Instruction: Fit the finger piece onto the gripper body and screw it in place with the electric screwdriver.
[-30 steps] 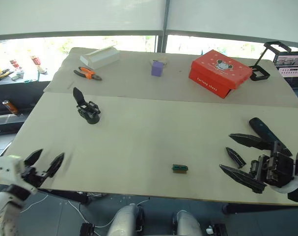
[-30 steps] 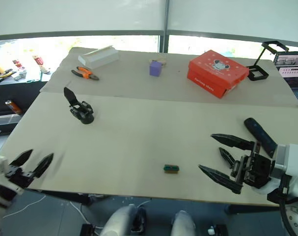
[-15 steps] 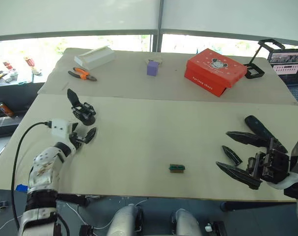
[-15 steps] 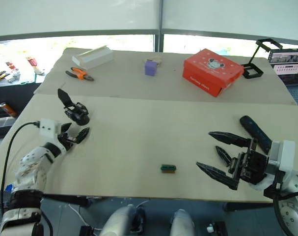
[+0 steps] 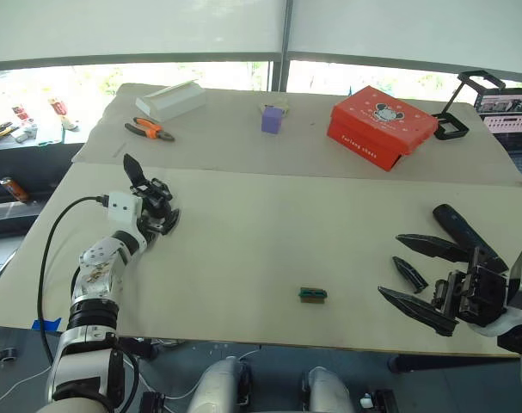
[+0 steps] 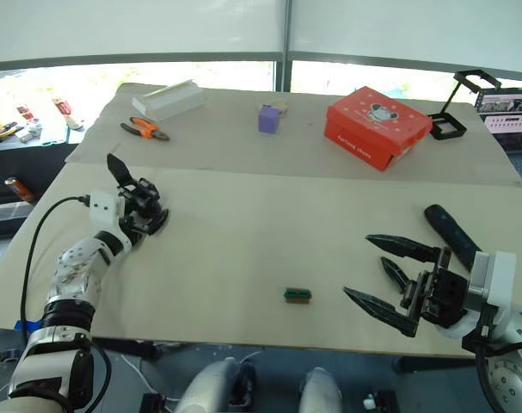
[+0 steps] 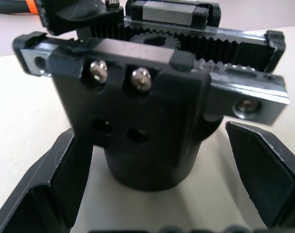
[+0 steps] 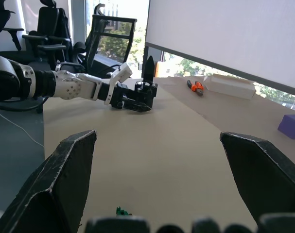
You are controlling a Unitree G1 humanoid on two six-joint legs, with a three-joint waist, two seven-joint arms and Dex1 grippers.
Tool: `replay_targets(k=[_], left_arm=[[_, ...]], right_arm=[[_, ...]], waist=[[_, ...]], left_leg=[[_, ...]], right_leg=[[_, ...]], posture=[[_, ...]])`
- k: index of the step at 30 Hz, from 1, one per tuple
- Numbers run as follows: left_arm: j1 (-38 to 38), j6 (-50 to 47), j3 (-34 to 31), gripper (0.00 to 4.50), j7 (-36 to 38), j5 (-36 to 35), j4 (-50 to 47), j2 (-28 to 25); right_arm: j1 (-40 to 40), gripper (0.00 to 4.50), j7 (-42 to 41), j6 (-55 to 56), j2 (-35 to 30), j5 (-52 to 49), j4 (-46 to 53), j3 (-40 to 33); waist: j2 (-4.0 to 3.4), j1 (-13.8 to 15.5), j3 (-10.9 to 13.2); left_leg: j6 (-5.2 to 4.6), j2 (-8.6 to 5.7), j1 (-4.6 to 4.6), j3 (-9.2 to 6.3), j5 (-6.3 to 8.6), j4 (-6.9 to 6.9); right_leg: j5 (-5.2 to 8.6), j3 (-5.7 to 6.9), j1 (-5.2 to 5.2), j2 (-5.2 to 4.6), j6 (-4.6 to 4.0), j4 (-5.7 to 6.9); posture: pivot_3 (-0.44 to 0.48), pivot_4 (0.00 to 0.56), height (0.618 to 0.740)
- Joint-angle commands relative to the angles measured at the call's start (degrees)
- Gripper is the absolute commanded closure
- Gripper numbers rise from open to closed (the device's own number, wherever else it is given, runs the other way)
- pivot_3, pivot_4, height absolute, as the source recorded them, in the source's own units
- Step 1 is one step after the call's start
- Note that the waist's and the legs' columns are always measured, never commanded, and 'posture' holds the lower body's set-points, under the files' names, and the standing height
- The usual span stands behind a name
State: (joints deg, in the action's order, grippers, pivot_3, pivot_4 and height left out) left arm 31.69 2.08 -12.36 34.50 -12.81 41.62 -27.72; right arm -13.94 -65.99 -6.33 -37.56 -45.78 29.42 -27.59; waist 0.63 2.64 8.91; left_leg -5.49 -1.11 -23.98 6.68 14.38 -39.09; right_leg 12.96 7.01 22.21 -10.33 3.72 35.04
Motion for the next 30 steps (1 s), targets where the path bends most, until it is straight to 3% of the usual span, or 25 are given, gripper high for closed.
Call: replay_targets(k=[1,5,9,13,16,23,25,30], left_arm=[[1.2,2.16,0.51,0.53,1.05,0.72,3.18,0.31],[0.74,7.15,0.09,2.12,4.66,-0.54,2.84,1.11],[-0.62,10.63,2.15,2.17,15.85,-4.72,-5.98,3.54],[-1.34,5.62,9.95,2.17,22.56,-4.73,-17.44,6.55],[-1.14,1.84,19.04,2.17,24.12,-0.41,-23.2,9.89],[0.59,-2.57,26.82,2.17,23.82,2.53,-24.29,15.95],[1.06,-2.53,29.35,2.17,24.69,4.17,-23.04,17.14],[2.88,-1.01,30.54,2.17,24.12,5.69,-18.46,20.13]], right_arm=[[-0.36,0.0,0.04,1.57,-0.19,-0.15,1.4,-1.54],[-2.08,0.0,0.03,1.92,-0.24,-0.2,1.93,-2.83],[-4.95,0.0,-0.77,2.39,-0.57,-0.28,2.13,-4.94],[-7.54,0.0,-1.73,2.46,-0.79,-0.59,2.17,-7.08],[-9.58,0.0,-2.05,2.43,-0.4,-0.7,2.9,-8.35],[-14.71,0.0,-0.76,2.49,1.44,-1.17,6.65,-10.45],[-16.6,0.0,-0.55,2.71,2.28,-1.24,7.72,-11.31],[-19.18,0.0,0.96,3.06,3.98,-1.09,10.4,-12.06]], waist=[[0.0,0.03,0.0],[-0.01,0.1,0.0],[0.01,0.41,0.01],[0.2,0.73,0.13],[0.21,0.64,0.14],[0.19,-0.59,0.14],[0.17,-0.48,0.16],[0.17,-0.2,0.15]], left_leg=[[0.0,0.0,0.01,0.0,0.0,0.0],[0.0,0.0,0.04,-0.01,0.0,0.0],[-0.12,-0.07,-0.03,0.0,0.08,-0.01],[-0.17,-0.12,-0.33,-0.03,0.1,-0.23],[-0.2,-0.11,-0.34,-0.02,0.12,-0.31],[-0.24,0.07,-0.36,0.02,0.08,-0.32],[-0.66,0.12,-0.35,0.01,-0.17,-0.31],[-0.69,0.04,-0.32,-0.02,0.0,-0.34]], right_leg=[[0.0,0.0,-0.01,-0.01,0.0,-0.01],[0.0,-0.01,-0.03,-0.06,0.0,0.0],[-0.03,-0.01,-0.01,-0.13,0.05,-0.05],[-0.08,0.07,0.07,-0.13,0.14,-0.11],[-0.09,0.03,-0.03,-0.1,0.15,-0.09],[-0.06,-0.04,-0.04,0.06,0.09,-0.02],[-0.03,-0.02,-0.03,0.09,0.05,0.01],[-0.06,-0.03,0.05,-0.09,0.12,-0.07]], posture=[[0.0,0.15,0.74],[0.0,0.15,0.74],[0.0,0.15,0.74],[0.0,0.15,0.74],[0.0,0.15,0.74],[0.0,0.15,0.74],[0.0,0.15,0.74],[0.0,0.15,0.74]])
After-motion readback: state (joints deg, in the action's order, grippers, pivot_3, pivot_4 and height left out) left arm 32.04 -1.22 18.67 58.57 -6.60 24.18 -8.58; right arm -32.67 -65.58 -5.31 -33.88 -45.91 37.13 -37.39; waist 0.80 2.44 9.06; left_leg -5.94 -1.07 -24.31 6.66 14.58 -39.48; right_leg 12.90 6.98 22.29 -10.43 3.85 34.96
